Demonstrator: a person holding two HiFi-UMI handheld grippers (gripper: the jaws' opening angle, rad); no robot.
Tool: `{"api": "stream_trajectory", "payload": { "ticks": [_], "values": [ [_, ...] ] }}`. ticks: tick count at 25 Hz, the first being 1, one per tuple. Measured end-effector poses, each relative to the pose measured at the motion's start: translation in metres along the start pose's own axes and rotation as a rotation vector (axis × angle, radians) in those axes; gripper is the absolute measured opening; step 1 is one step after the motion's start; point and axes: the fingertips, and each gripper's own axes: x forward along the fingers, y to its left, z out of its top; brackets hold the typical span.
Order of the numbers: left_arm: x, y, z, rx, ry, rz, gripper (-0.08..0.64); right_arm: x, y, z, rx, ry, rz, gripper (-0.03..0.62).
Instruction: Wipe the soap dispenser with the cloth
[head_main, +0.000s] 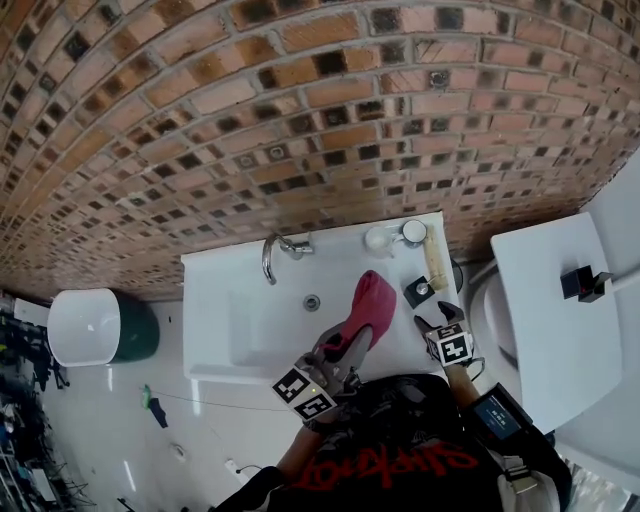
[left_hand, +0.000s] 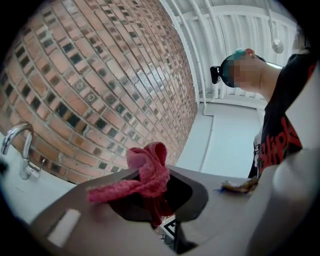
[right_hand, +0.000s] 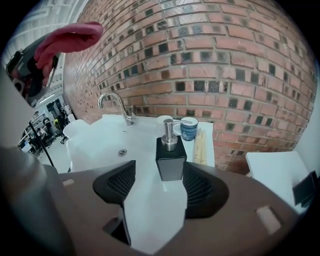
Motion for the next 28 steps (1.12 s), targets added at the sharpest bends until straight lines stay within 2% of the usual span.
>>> {"api": "stream_trajectory", "payload": {
  "ticks": [5,9,12,15,18,20,24,28],
  "values": [
    [-0.018,0.018,0.003,0.008,-0.021,0.114,0.048,0.037,-0.011,0.000,-0.065,0.042,-0.008,0.330],
    [-0.025,0.021,-0.004,0.017,-0.006,0.165,0.048,0.069,-0.020,-0.003,-0.088,0.088,-0.014,0.341],
    [-0.031,0.020,-0.004,0.023,-0.013,0.186,0.048,0.087,-0.025,-0.005,-0.123,0.123,-0.043,0.336],
    [-0.038,0.022,-0.003,0.008,-0.024,0.197,0.048,0.096,-0.030,-0.007,-0.140,0.108,-0.063,0.313],
    [-0.048,0.022,0.005,-0.063,-0.118,0.170,0.046,0.094,-0.024,-0.009,-0.172,0.101,-0.009,0.306],
    [-0.055,0.024,0.009,-0.089,-0.158,0.170,0.046,0.084,-0.017,-0.006,-0.178,0.071,0.034,0.304],
    [-0.060,0.029,0.008,-0.089,-0.162,0.176,0.046,0.052,0.004,0.015,-0.220,-0.057,0.105,0.304],
    [-0.054,0.027,0.006,-0.041,-0.150,0.149,0.046,0.007,0.028,0.049,-0.245,-0.184,0.203,0.304]
  ]
}}
